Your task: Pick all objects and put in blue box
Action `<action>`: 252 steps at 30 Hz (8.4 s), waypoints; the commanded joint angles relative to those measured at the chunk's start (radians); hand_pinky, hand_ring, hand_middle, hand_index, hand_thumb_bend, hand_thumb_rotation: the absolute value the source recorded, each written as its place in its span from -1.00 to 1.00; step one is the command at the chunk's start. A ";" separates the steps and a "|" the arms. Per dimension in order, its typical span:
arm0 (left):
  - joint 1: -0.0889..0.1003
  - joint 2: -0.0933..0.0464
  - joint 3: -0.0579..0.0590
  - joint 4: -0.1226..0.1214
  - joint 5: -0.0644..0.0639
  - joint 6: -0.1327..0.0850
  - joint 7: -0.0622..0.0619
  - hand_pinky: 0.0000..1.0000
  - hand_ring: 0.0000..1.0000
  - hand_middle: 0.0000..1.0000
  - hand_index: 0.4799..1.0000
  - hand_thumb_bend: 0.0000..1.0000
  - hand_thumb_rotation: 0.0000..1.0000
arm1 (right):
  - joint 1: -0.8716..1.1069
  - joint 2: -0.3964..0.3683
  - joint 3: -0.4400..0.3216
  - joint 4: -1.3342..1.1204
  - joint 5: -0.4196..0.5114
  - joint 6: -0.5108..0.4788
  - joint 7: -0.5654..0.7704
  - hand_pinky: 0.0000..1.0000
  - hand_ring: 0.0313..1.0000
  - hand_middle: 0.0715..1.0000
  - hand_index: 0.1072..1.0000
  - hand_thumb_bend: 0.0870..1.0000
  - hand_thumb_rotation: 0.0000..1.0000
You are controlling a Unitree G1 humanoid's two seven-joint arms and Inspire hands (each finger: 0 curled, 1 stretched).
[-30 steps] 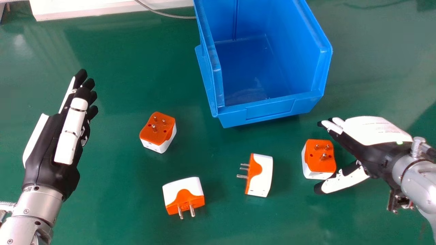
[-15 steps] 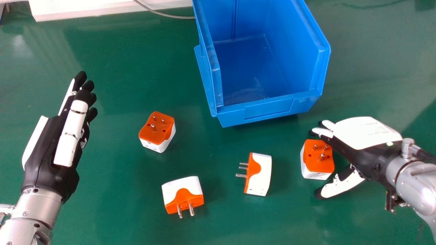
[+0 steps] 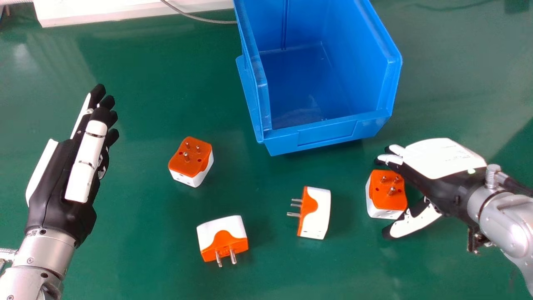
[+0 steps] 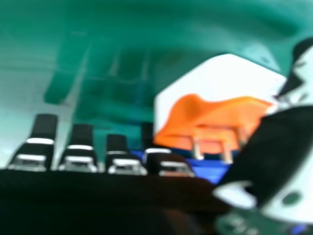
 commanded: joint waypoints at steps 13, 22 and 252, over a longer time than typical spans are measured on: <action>0.013 0.009 0.008 -0.044 0.000 0.006 0.006 1.00 1.00 1.00 1.00 -0.04 0.91 | -0.032 0.009 0.009 0.014 -0.005 0.005 0.008 0.70 0.86 0.90 0.75 0.02 -0.06; 0.022 0.007 0.007 -0.060 -0.001 0.011 0.007 1.00 1.00 1.00 1.00 -0.02 0.90 | -0.041 0.022 0.030 0.026 -0.017 0.008 -0.008 0.69 0.84 0.87 0.73 -0.02 0.01; 0.088 -0.023 -0.038 -0.231 0.034 0.094 0.052 0.89 0.96 1.00 1.00 0.15 0.69 | -0.841 0.460 0.311 0.875 -0.037 0.048 -0.560 0.60 0.89 0.99 0.90 -0.29 -1.00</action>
